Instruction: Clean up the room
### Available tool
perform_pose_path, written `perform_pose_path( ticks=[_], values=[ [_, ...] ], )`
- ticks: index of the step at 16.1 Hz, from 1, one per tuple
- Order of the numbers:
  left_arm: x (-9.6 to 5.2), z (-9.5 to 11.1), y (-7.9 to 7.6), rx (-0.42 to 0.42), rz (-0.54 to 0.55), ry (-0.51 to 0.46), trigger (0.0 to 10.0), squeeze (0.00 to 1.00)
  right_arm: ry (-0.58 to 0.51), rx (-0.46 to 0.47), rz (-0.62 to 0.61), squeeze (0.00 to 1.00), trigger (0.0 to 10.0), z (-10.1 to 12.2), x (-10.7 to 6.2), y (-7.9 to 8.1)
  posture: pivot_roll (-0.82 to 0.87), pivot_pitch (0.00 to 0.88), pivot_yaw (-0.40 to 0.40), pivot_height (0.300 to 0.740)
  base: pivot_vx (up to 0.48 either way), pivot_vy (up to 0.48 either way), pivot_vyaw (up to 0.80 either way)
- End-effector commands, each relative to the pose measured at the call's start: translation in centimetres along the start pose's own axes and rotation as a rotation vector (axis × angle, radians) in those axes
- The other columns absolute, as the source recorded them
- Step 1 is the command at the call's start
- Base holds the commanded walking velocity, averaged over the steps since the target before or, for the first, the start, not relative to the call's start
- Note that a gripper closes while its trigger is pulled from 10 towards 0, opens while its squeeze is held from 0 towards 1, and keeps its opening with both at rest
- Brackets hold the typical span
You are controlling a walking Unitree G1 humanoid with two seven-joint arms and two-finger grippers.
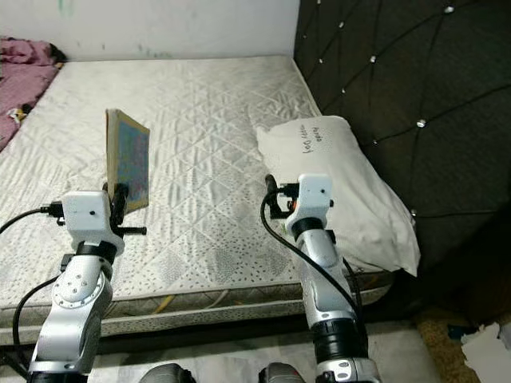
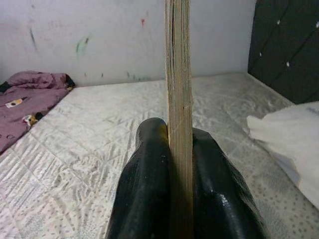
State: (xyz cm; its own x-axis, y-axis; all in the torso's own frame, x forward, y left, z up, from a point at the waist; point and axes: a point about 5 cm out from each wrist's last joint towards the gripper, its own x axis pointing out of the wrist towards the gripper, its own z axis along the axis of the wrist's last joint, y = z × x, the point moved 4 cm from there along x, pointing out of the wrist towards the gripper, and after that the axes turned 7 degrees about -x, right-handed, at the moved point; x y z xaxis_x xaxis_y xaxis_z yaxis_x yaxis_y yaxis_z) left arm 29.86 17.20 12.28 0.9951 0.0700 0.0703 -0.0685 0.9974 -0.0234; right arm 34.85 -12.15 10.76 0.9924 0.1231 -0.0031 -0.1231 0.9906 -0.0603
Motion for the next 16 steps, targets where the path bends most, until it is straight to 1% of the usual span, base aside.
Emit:
perform_pose_path(
  ticks=[1,3,6,8,12,13,16],
  values=[
    [0.35,1.96,0.0,0.0,-0.001,-0.084,10.0,0.0,-0.008,-0.012,0.001,0.0,10.0,0.46,0.26,-0.29,-0.06,0.0,-0.013,0.74,0.0,0.0,0.0],
    [0.47,2.14,0.2,-0.017,0.02,-0.089,10.0,0.0,-0.009,-0.023,0.014,0.0,10.0,0.59,0.42,-0.22,-0.06,0.0,-0.024,0.74,0.0,0.0,0.0],
    [0.14,1.88,0.08,-0.027,0.025,-0.083,10.0,0.0,-0.008,-0.035,0.024,0.0,10.0,0.65,0.51,-0.29,-0.06,0.0,-0.033,0.74,0.0,0.0,0.0],
    [0.14,1.81,-0.04,-0.033,0.028,-0.083,10.0,0.0,-0.014,-0.027,0.028,0.0,10.0,0.85,0.46,-0.4,-0.06,0.0,-0.037,0.74,0.0,0.0,0.0],
    [-0.06,1.43,0.19,-0.047,0.044,-0.068,10.0,0.0,-0.026,-0.012,0.061,0.0,10.0,1.17,0.2,0.07,-0.07,0.01,-0.039,0.74,0.0,0.0,0.0],
    [-0.07,1.43,0.17,-0.047,0.045,-0.068,10.0,0.0,-0.025,-0.01,0.062,0.0,10.0,1.13,0.18,0.06,-0.07,0.013,-0.039,0.736,0.0,0.0,0.0],
    [-0.09,1.45,0.21,-0.048,0.05,-0.068,10.0,0.0,-0.022,-0.005,0.068,0.0,10.0,1.13,0.13,0.1,-0.07,0.016,-0.039,0.701,0.0,0.0,0.0]
  ],
)
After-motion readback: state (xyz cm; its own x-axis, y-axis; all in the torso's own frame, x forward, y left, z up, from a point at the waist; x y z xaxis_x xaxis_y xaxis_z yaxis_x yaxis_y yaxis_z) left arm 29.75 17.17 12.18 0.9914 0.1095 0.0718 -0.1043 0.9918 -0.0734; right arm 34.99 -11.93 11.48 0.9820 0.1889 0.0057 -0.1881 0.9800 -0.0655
